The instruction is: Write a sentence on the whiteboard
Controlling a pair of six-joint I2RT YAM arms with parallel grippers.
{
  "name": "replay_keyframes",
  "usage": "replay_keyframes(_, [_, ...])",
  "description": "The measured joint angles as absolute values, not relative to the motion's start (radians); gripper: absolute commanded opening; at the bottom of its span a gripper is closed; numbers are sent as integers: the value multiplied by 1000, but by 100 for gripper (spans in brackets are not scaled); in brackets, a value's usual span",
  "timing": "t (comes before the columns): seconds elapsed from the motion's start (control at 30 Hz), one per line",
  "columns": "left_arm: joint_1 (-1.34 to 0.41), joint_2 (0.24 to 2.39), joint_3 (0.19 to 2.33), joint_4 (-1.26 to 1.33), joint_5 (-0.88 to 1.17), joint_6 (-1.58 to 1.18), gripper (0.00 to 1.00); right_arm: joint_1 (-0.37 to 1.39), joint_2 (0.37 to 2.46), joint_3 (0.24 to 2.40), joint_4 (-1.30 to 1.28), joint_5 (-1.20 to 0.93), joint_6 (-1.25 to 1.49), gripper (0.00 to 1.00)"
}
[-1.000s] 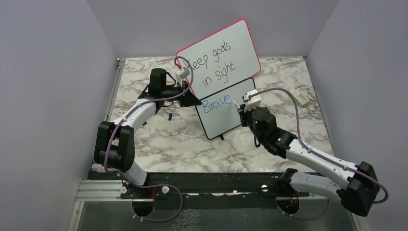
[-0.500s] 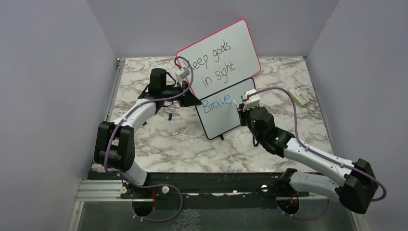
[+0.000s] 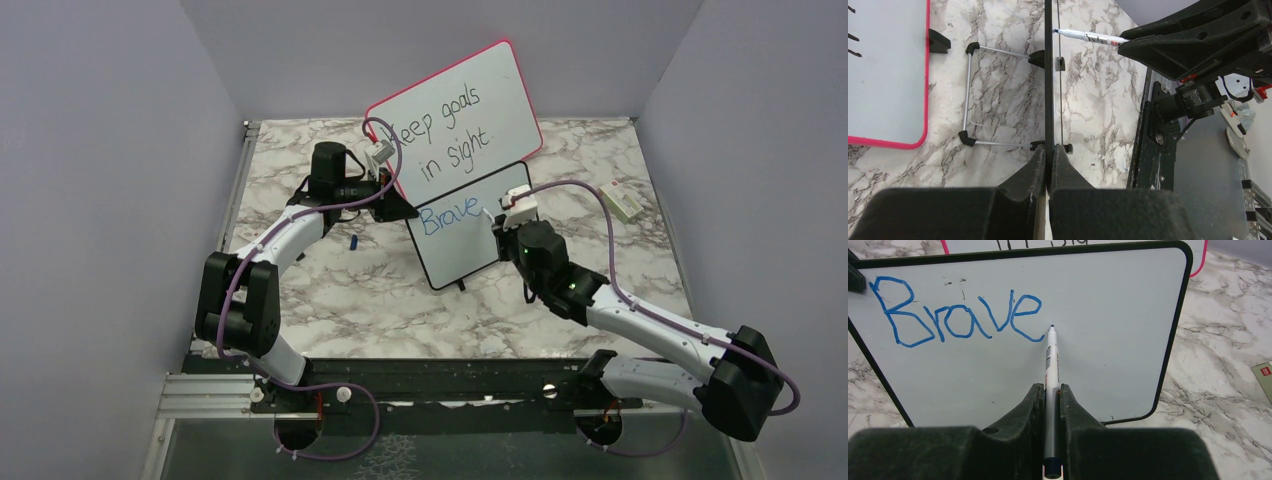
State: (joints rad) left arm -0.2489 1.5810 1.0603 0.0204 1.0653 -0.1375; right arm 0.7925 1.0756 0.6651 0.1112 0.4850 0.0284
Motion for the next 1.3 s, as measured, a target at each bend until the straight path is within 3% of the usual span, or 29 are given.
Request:
replay_keyframes(0.3, [-249, 1581, 1060, 20, 1065, -138, 3, 790, 1017, 664, 54, 452, 49, 1])
replay_keyframes(0.67, [-253, 1543, 1039, -17, 1032, -142, 38, 790, 845, 664, -40, 394, 60, 1])
replay_keyframes(1.3, [-259, 1474, 880, 141, 952, -323, 40, 790, 818, 639, -30, 316, 33, 1])
